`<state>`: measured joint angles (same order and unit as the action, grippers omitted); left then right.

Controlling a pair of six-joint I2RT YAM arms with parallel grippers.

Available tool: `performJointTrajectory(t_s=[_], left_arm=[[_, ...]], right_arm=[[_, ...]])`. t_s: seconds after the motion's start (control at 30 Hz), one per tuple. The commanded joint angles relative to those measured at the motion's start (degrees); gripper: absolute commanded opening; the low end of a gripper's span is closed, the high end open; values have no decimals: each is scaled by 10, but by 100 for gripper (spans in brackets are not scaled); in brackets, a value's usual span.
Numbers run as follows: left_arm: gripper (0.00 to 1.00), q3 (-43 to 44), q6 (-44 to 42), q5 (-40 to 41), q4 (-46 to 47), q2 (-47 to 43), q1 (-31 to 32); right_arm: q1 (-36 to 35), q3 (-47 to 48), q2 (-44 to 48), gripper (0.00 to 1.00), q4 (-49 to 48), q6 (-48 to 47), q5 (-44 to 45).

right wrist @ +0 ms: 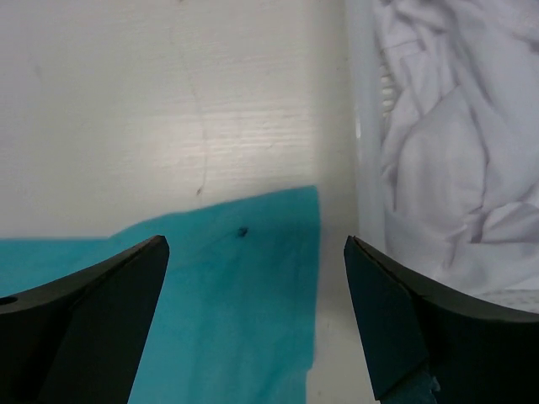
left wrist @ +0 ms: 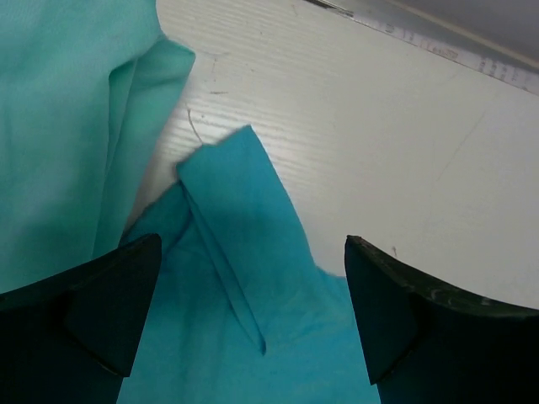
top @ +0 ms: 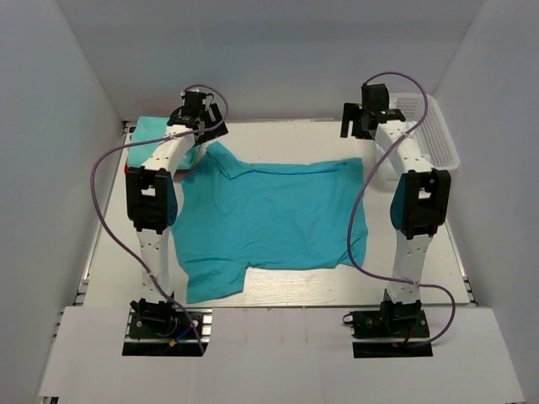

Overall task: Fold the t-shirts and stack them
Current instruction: Flatten out the tshirt

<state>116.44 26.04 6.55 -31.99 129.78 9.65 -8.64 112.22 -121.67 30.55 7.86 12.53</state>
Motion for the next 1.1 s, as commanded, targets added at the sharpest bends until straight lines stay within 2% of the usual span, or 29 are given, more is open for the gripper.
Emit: performJointTrajectory(t_s=[0.0, 0.07, 0.1, 0.13, 0.2, 0.23, 0.33, 0.43, 0.47, 0.63, 0.7, 0.8, 0.9, 1.07], left_arm=[[100, -24, -19, -35, 24, -112, 8], [100, -46, -9, -79, -3, -131, 8], [100, -57, -4, -90, -11, -154, 8], [100, -72, 7, -109, -17, -168, 13], [100, -145, 15, -130, -17, -202, 13], [100, -175, 21, -141, -17, -244, 19], [100, -345, 44, -154, 10, -313, 25], [100, -446, 58, -200, 11, -385, 30], [100, -466, 70, -208, 11, -399, 37], [100, -588, 96, -203, 11, -485, 43], [100, -605, 103, -191, -6, -492, 48], [100, -642, 103, -199, -11, -499, 49], [100, -667, 103, -199, -11, -493, 49], [100, -696, 115, -176, -6, -493, 49]], right_arm=[[-3, -29, 92, 90, 31, -18, -98], [-4, -68, 145, 90, 57, -7, -119], [-4, -80, 173, 90, 71, -4, -176], [-4, -129, 192, 90, 79, 7, -182], [-2, -175, 262, 90, 89, 48, -192], [-2, -259, 282, 90, 89, 70, -184], [-3, -364, 385, 90, 110, 101, -145], [-3, -453, 462, 90, 197, 139, -74], [-2, -506, 489, 90, 206, 149, -67], [-4, -644, 599, 90, 202, 238, -82], [-2, -695, 610, 90, 201, 254, -108], [-1, -748, 618, 90, 199, 281, -94], [-3, -766, 614, 90, 186, 303, -72], [-6, -779, 575, 90, 146, 320, -85]])
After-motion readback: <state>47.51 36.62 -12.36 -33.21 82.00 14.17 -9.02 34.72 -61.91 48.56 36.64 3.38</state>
